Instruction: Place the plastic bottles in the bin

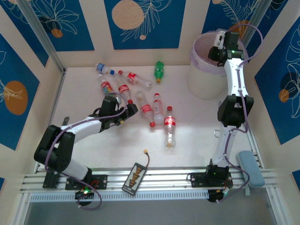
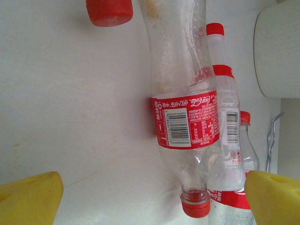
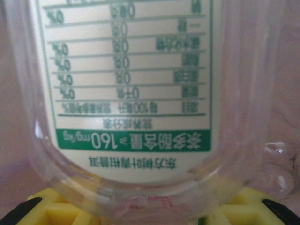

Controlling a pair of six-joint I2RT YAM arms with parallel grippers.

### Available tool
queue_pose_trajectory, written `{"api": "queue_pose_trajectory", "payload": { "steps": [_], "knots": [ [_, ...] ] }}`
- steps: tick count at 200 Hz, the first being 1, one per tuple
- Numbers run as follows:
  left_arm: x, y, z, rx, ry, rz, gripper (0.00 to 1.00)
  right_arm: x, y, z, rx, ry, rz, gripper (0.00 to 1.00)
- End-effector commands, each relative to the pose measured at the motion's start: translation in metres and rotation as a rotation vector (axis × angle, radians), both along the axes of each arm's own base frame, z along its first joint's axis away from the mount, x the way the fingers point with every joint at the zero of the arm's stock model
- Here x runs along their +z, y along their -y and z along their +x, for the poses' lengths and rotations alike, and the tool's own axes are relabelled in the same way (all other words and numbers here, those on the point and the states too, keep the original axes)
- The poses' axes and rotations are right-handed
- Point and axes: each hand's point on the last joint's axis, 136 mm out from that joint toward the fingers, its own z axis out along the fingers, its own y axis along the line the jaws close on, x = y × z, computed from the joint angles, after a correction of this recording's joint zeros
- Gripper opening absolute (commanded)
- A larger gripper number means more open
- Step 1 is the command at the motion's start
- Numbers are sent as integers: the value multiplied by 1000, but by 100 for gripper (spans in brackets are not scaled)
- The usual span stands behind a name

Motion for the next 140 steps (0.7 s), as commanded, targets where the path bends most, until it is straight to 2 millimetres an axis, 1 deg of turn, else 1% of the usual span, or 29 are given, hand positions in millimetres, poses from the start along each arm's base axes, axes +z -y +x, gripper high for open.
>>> {"api": "queue_pose_trajectory", "payload": {
  "steps": [1, 25, 43, 50, 51, 53, 54, 70, 89, 102, 134, 140],
  "knots": [
    [11, 6, 8, -5, 26, -23, 99, -16, -10, -3, 36, -30, 18, 0],
    [10, 5, 8, -5, 25, -20, 99, -25, -13, -5, 49, -38, 31, 0],
    [10, 6, 7, -6, 25, -19, 99, -25, -14, -6, 55, -36, 33, 0],
    [10, 5, 7, -6, 24, -19, 99, -24, -14, -6, 57, -35, 31, 7],
    [10, 5, 8, -7, 25, -18, 99, -24, -15, -6, 58, -35, 31, 9],
    [10, 6, 7, -7, 25, -18, 99, -23, -15, -6, 58, -34, 31, 11],
    [10, 6, 7, -8, 25, -18, 99, -23, -15, -6, 59, -34, 31, 13],
    [9, 6, 8, -6, 23, -18, 99, -19, -14, -6, 59, -24, 29, 33],
    [8, 6, 8, -6, 23, -18, 99, -12, -15, -7, 62, -13, 28, 50],
    [8, 6, 7, -7, 21, -18, 100, -9, -16, -7, 65, -9, 27, 58],
    [7, 6, 7, -8, 21, -14, 100, 2, -15, -9, 66, 7, 9, 70],
    [7, 5, 7, -8, 22, -14, 100, 4, -15, -10, 65, 9, 6, 71]
  ]
}}
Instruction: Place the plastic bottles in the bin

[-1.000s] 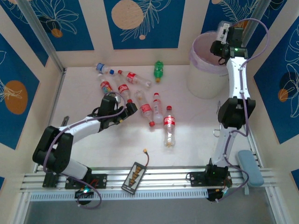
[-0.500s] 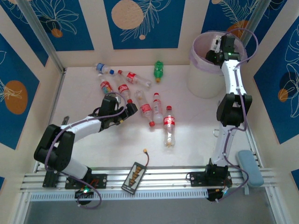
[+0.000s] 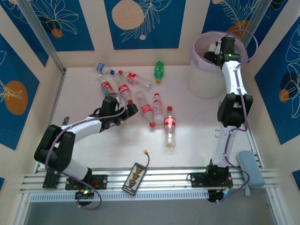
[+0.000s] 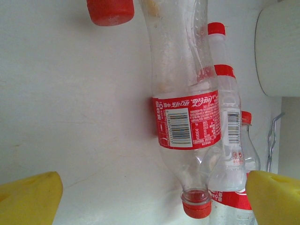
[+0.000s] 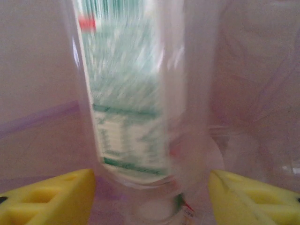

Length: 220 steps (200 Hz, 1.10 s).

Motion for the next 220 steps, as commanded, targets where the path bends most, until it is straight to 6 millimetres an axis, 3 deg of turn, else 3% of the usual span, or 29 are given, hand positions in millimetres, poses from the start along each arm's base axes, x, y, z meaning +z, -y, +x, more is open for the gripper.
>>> {"api": "queue_pose_trajectory", "payload": {
  "steps": [1, 40, 55, 91, 116, 130, 151, 199, 220],
  "knots": [
    [8, 5, 7, -9, 23, -16, 100, 40, -6, -8, 24, 65, -15, 71],
    [7, 5, 7, -8, 22, -16, 100, 64, -8, -13, 30, 103, -29, 76],
    [9, 6, 7, -9, 24, -17, 100, 75, -8, -16, 38, 115, -45, 83],
    [13, 5, 8, -13, 37, -7, 100, 121, -10, -33, 31, 205, -99, 92],
    [16, 4, 11, -17, 47, 12, 100, 152, -19, -48, 50, 281, -126, 93],
    [18, 2, 13, -17, 53, 34, 100, 164, -25, -56, 58, 303, -164, 98],
    [26, 0, 16, -16, 69, 51, 100, 181, -34, -70, 64, 342, -205, 99],
    [28, -3, 16, -13, 72, 73, 100, 204, -58, -113, 74, 394, -233, 99],
    [28, -4, 14, -17, 72, 85, 100, 198, -79, -137, 97, 387, -185, 99]
  ]
}}
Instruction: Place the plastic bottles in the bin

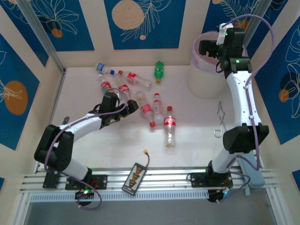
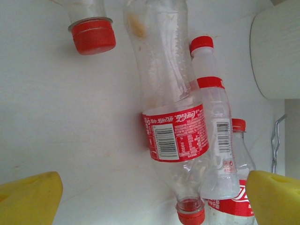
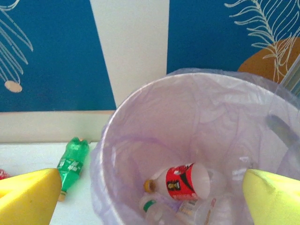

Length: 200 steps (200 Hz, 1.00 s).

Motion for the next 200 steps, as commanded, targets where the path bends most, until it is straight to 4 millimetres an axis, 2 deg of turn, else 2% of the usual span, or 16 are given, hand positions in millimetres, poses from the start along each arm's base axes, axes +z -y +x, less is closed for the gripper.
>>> {"api": "queue_pose_trajectory", "payload": {
  "steps": [1, 12, 45, 70, 100, 143, 167, 200],
  "knots": [
    [11, -4, 2, 1, 32, 29, 100, 8, -13, -26, 0, 31, 17, 99],
    [11, -4, 1, -1, 36, 24, 100, -1, -30, -40, 29, 6, 49, 99],
    [14, 2, -3, -33, 41, -7, 100, -45, -85, -92, 94, -106, 97, 99],
    [18, 3, -8, -48, 54, -19, 100, -86, -112, -133, 133, -241, 148, 99],
    [16, 2, -15, -51, 62, -35, 100, -143, -129, -180, 149, -446, 169, 93],
    [16, 8, -25, -65, 54, -98, 100, -221, -142, -236, 143, -703, 168, 91],
    [17, 16, -29, -79, 50, -129, 100, -253, -155, -254, 158, -794, 201, 90],
    [17, 30, -33, -95, 37, -234, 100, -290, -168, -265, 168, -920, 189, 89]
  ]
}}
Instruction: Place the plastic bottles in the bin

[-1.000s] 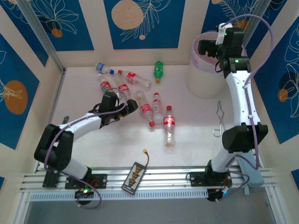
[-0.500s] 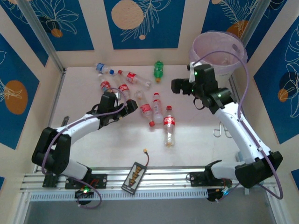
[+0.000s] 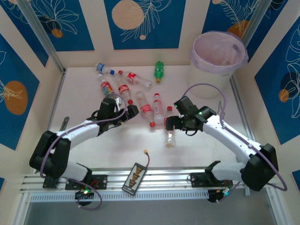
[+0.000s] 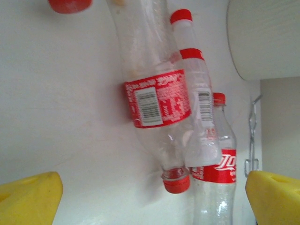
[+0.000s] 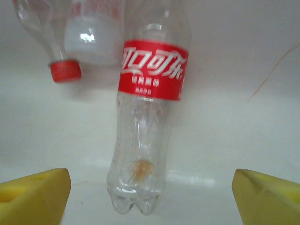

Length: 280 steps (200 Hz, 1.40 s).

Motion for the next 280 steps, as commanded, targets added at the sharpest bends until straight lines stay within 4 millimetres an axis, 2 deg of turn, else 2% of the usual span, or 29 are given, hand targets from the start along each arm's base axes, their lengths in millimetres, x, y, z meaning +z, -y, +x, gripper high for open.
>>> {"api": "queue_pose_trajectory", "payload": {
  "steps": [1, 28, 60, 84, 113, 148, 187, 222, 280],
  "knots": [
    [11, 17, -3, -31, 12, -117, 100, -17, -15, -9, -13, -88, 47, 88],
    [6, 16, -6, -29, 4, -81, 100, -38, -29, -23, 3, -163, 66, 87],
    [6, 15, -8, -32, 4, -53, 100, -64, -29, -35, -11, -230, 25, 88],
    [7, 17, -8, -39, 9, -45, 100, -79, -24, -31, -35, -219, -17, 85],
    [9, 21, -8, -49, 6, -49, 100, -89, -28, -22, -39, -199, -3, 79],
    [6, 20, -7, -46, 6, -30, 100, -104, -28, -15, -38, -192, -46, 79],
    [4, 20, -6, -50, 4, -10, 100, -105, -18, -6, -68, -143, -112, 86],
    [4, 21, -4, -53, 4, -5, 100, -101, -19, 11, -67, -103, -88, 86],
    [3, 16, -6, -49, 10, 30, 100, -105, -12, 39, -53, -71, -124, 79]
  ]
}}
